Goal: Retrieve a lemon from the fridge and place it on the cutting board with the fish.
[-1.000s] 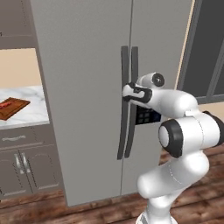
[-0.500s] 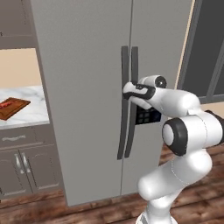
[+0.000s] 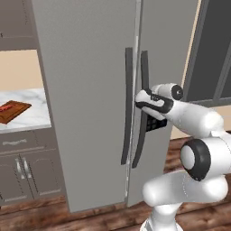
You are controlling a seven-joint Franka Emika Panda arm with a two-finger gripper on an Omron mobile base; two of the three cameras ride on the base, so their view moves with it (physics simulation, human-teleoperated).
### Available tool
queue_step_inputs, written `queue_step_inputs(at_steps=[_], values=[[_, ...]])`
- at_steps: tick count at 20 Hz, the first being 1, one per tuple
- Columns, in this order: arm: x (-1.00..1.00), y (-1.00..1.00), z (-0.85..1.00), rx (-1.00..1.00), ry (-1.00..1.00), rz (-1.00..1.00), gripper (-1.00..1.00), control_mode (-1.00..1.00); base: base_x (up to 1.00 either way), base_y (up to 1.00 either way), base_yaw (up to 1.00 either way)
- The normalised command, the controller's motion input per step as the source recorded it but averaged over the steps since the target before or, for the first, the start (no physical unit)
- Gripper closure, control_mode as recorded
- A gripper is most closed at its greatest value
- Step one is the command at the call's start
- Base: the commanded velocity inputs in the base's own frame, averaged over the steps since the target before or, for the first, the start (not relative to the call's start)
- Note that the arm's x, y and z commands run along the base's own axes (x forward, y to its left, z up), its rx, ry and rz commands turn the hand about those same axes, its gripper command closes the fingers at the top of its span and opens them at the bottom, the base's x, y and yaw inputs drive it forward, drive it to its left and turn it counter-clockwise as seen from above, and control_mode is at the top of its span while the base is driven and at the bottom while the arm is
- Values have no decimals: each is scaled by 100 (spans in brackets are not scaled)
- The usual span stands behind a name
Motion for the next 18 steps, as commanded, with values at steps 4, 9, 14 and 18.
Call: queue_step_inputs(at_steps=[4,9,14,18], values=[[-100,-56,39,3,1,0,100,-100,0,0,0],[-100,-100,39,9,17,0,100,-100,0,0,0],[-100,-100,24,11,19,0,100,-100,0,0,0],[-98,-100,30,6,19,0,100,-100,0,0,0]])
